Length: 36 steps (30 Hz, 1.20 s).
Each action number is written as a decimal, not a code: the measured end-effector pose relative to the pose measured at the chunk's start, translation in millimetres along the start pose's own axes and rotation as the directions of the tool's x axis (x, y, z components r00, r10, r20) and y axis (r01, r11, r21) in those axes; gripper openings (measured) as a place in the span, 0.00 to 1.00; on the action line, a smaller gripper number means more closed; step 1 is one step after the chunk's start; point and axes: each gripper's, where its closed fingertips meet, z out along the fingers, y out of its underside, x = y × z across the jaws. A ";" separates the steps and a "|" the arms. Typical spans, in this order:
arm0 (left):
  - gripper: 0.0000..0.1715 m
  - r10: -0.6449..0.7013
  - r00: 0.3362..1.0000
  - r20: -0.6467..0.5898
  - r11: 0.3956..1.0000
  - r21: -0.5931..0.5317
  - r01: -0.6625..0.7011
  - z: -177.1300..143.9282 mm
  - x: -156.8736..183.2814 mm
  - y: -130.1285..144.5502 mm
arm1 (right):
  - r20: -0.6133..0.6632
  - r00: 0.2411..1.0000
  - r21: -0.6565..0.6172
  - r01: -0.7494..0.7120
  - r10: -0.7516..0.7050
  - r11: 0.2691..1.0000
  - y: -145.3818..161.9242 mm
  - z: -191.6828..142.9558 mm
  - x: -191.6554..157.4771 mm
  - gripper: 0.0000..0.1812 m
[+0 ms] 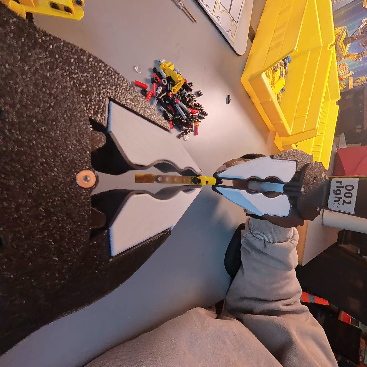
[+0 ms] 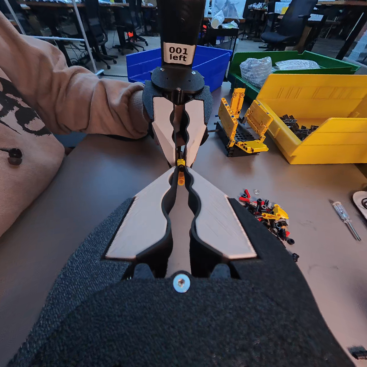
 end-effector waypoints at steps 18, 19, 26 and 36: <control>0.04 -0.015 0.998 -0.053 0.980 -0.201 0.004 6.0 8.6 33.1 | 0.031 0.988 -0.186 0.153 -0.150 0.970 28.7 10.9 -12.4 0.02; 0.04 -0.019 0.999 -0.048 0.980 -0.198 0.009 5.3 7.4 32.7 | 0.023 0.985 -0.196 0.169 -0.168 0.966 28.6 11.5 -11.9 0.02; 0.04 -0.035 0.993 -0.112 0.999 -0.043 0.030 -9.8 17.5 -5.6 | 0.054 0.994 -0.004 0.090 -0.090 0.996 -9.4 1.7 -17.6 0.01; 0.04 -0.088 0.996 0.025 0.984 0.157 0.083 -75.2 -20.8 -27.6 | -0.035 0.998 0.199 -0.043 0.051 0.979 -26.2 -74.5 16.6 0.01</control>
